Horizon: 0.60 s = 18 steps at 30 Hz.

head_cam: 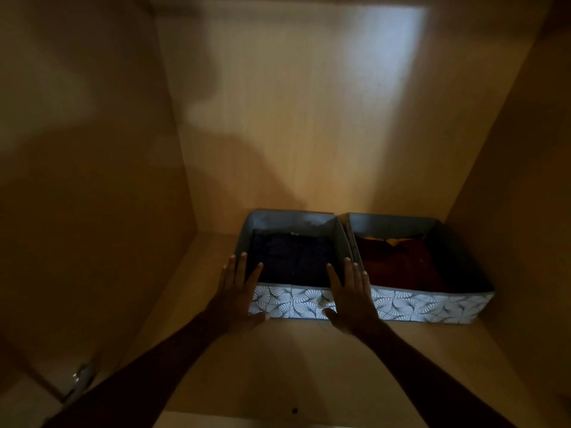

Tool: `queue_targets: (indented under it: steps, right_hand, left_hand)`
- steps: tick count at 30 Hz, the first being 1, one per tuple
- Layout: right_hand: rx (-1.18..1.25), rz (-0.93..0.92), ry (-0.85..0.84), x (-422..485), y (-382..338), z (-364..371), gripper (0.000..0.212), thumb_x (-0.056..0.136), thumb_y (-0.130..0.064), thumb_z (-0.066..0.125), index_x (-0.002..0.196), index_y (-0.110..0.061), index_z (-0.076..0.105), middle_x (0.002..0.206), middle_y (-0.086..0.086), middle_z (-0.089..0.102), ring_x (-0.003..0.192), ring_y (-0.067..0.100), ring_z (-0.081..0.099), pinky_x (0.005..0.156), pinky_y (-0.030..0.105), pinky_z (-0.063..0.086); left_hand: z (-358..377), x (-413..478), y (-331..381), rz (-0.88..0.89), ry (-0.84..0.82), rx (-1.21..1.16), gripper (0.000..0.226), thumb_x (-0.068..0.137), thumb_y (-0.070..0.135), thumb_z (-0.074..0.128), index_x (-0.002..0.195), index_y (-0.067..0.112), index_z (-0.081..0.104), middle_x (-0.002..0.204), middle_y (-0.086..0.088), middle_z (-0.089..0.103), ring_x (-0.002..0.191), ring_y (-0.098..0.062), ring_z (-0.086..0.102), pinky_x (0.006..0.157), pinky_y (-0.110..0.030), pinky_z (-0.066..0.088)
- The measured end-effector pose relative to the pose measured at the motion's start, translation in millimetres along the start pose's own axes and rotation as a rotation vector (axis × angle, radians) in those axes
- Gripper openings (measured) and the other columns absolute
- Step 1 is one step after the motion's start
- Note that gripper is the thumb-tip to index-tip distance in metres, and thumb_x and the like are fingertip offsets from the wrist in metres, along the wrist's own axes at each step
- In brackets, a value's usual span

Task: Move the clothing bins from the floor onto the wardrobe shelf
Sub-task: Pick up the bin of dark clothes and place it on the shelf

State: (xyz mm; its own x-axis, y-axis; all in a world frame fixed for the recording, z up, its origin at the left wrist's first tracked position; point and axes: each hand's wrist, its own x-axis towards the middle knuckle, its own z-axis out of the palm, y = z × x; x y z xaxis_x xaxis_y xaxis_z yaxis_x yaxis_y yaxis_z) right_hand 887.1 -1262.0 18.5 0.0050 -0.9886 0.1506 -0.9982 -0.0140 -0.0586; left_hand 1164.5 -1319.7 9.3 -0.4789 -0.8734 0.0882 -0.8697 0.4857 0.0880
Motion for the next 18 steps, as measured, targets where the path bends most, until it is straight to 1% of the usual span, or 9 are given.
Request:
queue_targets:
  steps: [3, 6, 8, 10, 13, 14, 16, 18]
  right_hand:
    - [-0.006, -0.002, 0.009, 7, 3, 2, 0.105, 0.080, -0.050, 0.067, 0.154, -0.020, -0.001, 0.158, 0.028, -0.010, 0.147, 0.044, -0.006, 0.114, 0.050, -0.006]
    - [-0.010, -0.005, 0.008, 13, 6, 2, 0.105, 0.081, -0.050, 0.066, 0.154, -0.021, -0.004, 0.157, 0.027, -0.014, 0.147, 0.043, -0.009, 0.115, 0.050, -0.007]
    - [-0.025, -0.002, 0.003, 17, 7, 3, 0.105, 0.081, -0.051, 0.066, 0.154, -0.021, -0.004, 0.157, 0.028, -0.013, 0.146, 0.044, -0.007, 0.116, 0.052, -0.004]
    - [-0.039, 0.004, -0.005, 21, 7, 4, 0.105, 0.081, -0.052, 0.066, 0.154, -0.021, -0.003, 0.157, 0.028, -0.013, 0.146, 0.046, -0.006, 0.117, 0.054, -0.002]
    - [-0.042, 0.015, -0.018, 23, 7, 4, 0.104, 0.081, -0.052, 0.066, 0.154, -0.023, -0.003, 0.157, 0.027, -0.015, 0.145, 0.047, -0.008, 0.116, 0.055, -0.003]
    - [-0.040, 0.013, -0.023, 22, 6, 3, 0.104, 0.081, -0.051, 0.066, 0.154, -0.022, -0.002, 0.157, 0.027, -0.015, 0.145, 0.047, -0.008, 0.116, 0.055, -0.003]
    - [-0.021, 0.001, -0.007, 18, 7, 3, 0.102, 0.081, -0.049, 0.067, 0.154, -0.021, 0.003, 0.158, 0.026, -0.013, 0.146, 0.046, -0.008, 0.116, 0.055, -0.002]
    - [0.015, -0.012, 0.034, 13, 7, 4, 0.100, 0.079, -0.046, 0.070, 0.154, -0.019, 0.010, 0.158, 0.026, -0.011, 0.146, 0.045, -0.005, 0.116, 0.054, 0.001]
  left_hand:
    - [2, 11, -3, -0.006, 0.012, 0.001, 0.116, 0.069, 0.084, 0.041, 0.154, 0.023, -0.011, 0.155, -0.019, -0.031, 0.141, -0.038, -0.032, 0.114, -0.051, -0.015]
    - [2, 17, -2, -0.012, 0.014, 0.021, 0.117, 0.069, 0.085, 0.040, 0.151, 0.023, -0.016, 0.153, -0.018, -0.034, 0.140, -0.038, -0.033, 0.115, -0.052, -0.013]
    - [1, 21, -2, -0.012, 0.002, 0.009, 0.123, 0.063, 0.092, 0.034, 0.150, 0.023, -0.019, 0.150, -0.017, -0.039, 0.138, -0.038, -0.036, 0.115, -0.053, -0.014]
    - [0, 24, -2, -0.009, -0.018, -0.018, 0.126, 0.056, 0.096, 0.022, 0.150, 0.023, -0.021, 0.149, -0.016, -0.041, 0.137, -0.038, -0.038, 0.113, -0.052, -0.017]
    - [-2, 25, -2, -0.009, -0.031, -0.037, 0.130, 0.053, 0.097, 0.018, 0.151, 0.021, -0.019, 0.150, -0.017, -0.040, 0.137, -0.037, -0.038, 0.114, -0.052, -0.016]
    - [-3, 23, -2, -0.006, -0.035, -0.047, 0.129, 0.054, 0.097, 0.021, 0.151, 0.021, -0.018, 0.150, -0.017, -0.040, 0.137, -0.036, -0.038, 0.114, -0.051, -0.016]
    - [-5, 18, 0, -0.017, -0.040, -0.095, 0.122, 0.066, 0.090, 0.037, 0.152, 0.020, -0.015, 0.151, -0.015, -0.038, 0.137, -0.033, -0.037, 0.115, -0.051, -0.013]
    - [-6, 11, 3, -0.034, -0.008, -0.152, 0.110, 0.079, 0.071, 0.052, 0.153, 0.019, -0.011, 0.153, -0.014, -0.036, 0.139, -0.031, -0.035, 0.119, -0.054, -0.004]
